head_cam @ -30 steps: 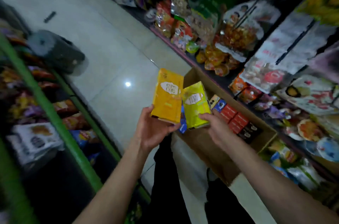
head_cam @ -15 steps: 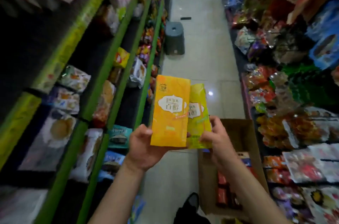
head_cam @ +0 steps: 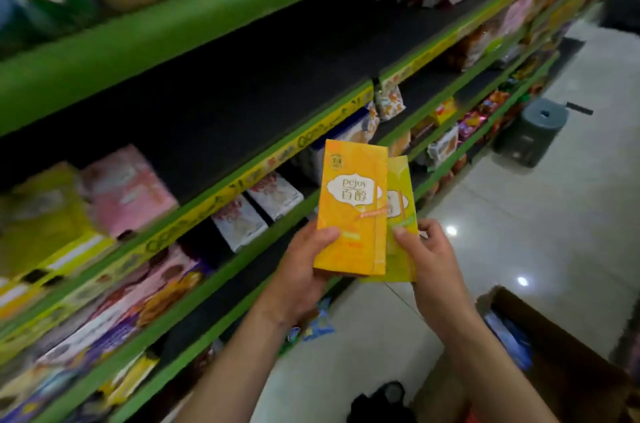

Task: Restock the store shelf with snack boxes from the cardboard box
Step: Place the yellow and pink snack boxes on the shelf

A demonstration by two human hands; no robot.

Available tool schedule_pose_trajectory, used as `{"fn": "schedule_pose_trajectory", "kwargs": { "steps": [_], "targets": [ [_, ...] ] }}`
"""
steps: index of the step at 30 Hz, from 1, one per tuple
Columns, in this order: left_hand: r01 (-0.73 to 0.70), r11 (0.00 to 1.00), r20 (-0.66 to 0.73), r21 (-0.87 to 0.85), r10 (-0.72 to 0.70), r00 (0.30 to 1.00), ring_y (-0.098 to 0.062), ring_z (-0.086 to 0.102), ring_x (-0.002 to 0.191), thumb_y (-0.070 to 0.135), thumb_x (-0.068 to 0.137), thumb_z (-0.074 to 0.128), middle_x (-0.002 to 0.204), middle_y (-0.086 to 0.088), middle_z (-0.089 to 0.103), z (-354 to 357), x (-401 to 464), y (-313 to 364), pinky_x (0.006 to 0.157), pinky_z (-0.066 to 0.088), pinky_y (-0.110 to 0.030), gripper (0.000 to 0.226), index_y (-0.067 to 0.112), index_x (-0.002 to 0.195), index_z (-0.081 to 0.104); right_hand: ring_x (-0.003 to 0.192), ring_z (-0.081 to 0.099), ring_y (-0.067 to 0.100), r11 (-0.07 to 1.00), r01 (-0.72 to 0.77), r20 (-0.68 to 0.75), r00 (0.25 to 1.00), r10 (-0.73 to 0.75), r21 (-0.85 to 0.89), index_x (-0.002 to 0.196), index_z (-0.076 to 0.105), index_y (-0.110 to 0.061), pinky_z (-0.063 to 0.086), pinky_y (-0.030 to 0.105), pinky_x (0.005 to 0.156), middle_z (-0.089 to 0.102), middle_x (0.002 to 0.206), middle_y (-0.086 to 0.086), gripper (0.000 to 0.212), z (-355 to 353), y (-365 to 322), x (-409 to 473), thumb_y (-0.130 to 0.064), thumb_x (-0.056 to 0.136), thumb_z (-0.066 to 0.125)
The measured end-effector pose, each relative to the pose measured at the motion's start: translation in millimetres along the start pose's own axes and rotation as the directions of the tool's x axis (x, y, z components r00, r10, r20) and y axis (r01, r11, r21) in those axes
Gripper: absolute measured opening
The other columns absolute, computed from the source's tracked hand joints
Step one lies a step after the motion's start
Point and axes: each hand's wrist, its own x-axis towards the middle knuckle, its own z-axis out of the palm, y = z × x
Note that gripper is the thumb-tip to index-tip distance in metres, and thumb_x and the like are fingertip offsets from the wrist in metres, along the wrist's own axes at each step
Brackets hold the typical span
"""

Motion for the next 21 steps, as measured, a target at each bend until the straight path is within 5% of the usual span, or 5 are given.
{"fn": "schedule_pose_trajectory", "kwargs": {
  "steps": [3, 10, 14, 17, 21],
  "targets": [
    [-0.111, 0.986, -0.121, 0.121, 0.125, 0.985, -0.023, 0.070, 0.102, 0.025, 0.081, 0.067, 0.115, -0.006, 0.073, -18, -40, 16, 0.076, 0.057, -0.030, 0.027, 0.030, 0.107, 0.075, 0.093, 0.072, 0.033, 0.999, 0.022, 0.095, 0.995, -0.019, -0.037, 0.109, 0.056, -0.016, 0.058, 0.051, 0.078, 0.076, 0.098, 0.005, 0.036, 32, -5, -19, -0.031, 0.081, 0.072],
    [-0.246, 0.939, -0.345, 0.239, 0.319, 0.883, -0.015, 0.071, 0.098, 0.028, 0.081, 0.069, 0.110, 0.002, 0.074, -57, -91, 66, 0.081, 0.056, -0.029, 0.028, 0.027, 0.109, 0.069, 0.093, 0.072, 0.028, 0.987, 0.093, 0.311, 0.949, -0.049, -0.129, 0.111, 0.057, -0.035, 0.052, 0.063, 0.090, 0.076, 0.099, 0.001, 0.032, 110, -30, -28, -0.037, 0.082, 0.070],
    [-0.287, 0.920, -0.443, 0.268, 0.382, 0.811, -0.011, 0.071, 0.088, 0.026, 0.091, 0.063, 0.102, 0.008, 0.075, -67, -105, 90, 0.066, 0.054, -0.026, 0.016, 0.032, 0.103, 0.069, 0.099, 0.071, 0.022, 0.986, 0.112, 0.466, 0.884, -0.043, -0.123, 0.108, 0.058, -0.040, 0.051, 0.058, 0.095, 0.075, 0.103, -0.005, 0.034, 148, -45, -13, -0.043, 0.076, 0.069],
    [-0.322, 0.913, -0.538, 0.252, 0.409, 0.737, -0.015, 0.072, 0.082, 0.022, 0.097, 0.056, 0.098, 0.010, 0.075, -72, -115, 104, 0.057, 0.058, -0.033, 0.029, 0.046, 0.089, 0.072, 0.100, 0.071, 0.021, 0.987, 0.110, 0.564, 0.825, -0.024, -0.118, 0.109, 0.058, -0.037, 0.051, 0.056, 0.096, 0.075, 0.104, -0.007, 0.034, 175, -53, 6, -0.037, 0.077, 0.069],
    [-0.395, 0.901, -0.637, 0.181, 0.413, 0.650, -0.024, 0.073, 0.087, 0.034, 0.087, 0.062, 0.104, 0.006, 0.074, -75, -129, 111, 0.049, 0.056, -0.034, 0.018, 0.038, 0.104, 0.068, 0.095, 0.072, 0.018, 0.988, 0.089, 0.692, 0.722, 0.025, -0.129, 0.103, 0.061, -0.044, 0.056, 0.039, 0.075, 0.074, 0.105, -0.007, 0.032, 200, -60, 28, -0.024, 0.078, 0.066]
  ]
}}
